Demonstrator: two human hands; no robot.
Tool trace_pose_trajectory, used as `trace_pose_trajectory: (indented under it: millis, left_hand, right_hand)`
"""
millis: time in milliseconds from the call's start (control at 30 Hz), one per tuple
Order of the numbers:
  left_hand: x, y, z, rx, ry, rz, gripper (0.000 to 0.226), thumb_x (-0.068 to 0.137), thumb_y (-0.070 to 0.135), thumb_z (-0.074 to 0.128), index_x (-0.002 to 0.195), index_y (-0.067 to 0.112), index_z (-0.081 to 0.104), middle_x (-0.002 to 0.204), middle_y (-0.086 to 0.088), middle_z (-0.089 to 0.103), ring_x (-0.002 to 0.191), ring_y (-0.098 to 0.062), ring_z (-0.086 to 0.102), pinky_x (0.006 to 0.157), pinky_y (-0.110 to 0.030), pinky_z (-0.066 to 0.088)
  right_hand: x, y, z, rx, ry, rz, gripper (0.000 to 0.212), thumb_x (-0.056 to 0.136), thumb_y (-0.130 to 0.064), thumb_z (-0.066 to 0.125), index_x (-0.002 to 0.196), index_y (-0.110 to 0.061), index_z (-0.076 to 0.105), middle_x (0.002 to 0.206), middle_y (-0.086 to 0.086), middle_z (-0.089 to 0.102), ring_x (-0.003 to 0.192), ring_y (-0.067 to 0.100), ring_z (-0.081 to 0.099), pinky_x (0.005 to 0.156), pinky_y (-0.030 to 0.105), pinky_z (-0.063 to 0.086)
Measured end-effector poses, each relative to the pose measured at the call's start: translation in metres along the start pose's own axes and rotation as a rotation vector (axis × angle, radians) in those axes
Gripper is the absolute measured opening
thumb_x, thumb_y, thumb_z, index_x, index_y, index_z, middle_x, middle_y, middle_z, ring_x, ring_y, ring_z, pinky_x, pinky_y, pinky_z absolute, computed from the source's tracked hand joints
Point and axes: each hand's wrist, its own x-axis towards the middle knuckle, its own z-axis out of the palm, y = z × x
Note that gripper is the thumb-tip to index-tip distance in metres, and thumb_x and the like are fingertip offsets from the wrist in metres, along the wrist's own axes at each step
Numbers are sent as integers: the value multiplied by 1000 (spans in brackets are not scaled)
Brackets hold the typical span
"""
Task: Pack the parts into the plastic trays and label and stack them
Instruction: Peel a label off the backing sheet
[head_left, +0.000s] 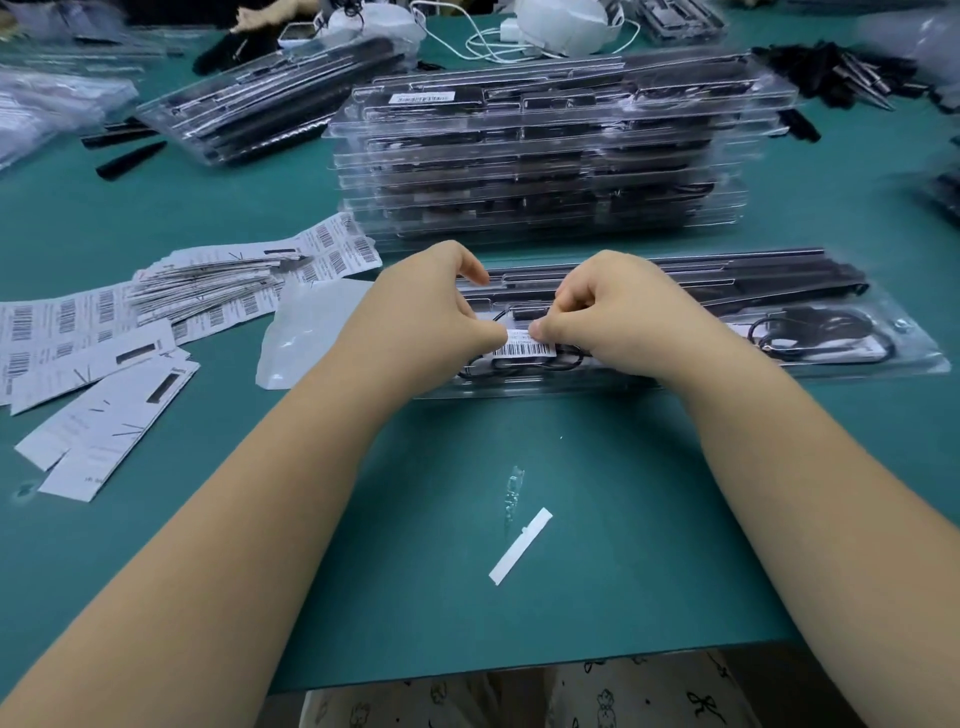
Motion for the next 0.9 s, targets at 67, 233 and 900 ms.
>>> trace_pose_trajectory:
  millis: [67,233,900]
  left_hand:
    - [0,1,0,49,-11,3,34,73,26,66,104,29,53,74,9,65,60,-5,56,57,-29,49]
    - [3,-3,-8,191,-66,-72,17,79,33,64,89,28,52,77,4,61,62,-12,58,52,-27,44]
    - [15,-26,-8,373,-194,215,59,87,60,41,139,32,40,142,7,40,128,-17,26,103,-33,24]
  right_hand:
    - [0,0,1,-42,4,-20,30,77,-36,72,54,-20,63,58,-5,59,52,2,47,47,19,31]
    - [0,7,-7,-90,75,-31,35,71,-42,78,80,-26,48,85,-10,49,71,2,47,54,23,33]
    - [2,13,-4,-115,-38,-240,26,77,-53,65,87,-29,67,87,-15,53,81,-2,51,68,21,40]
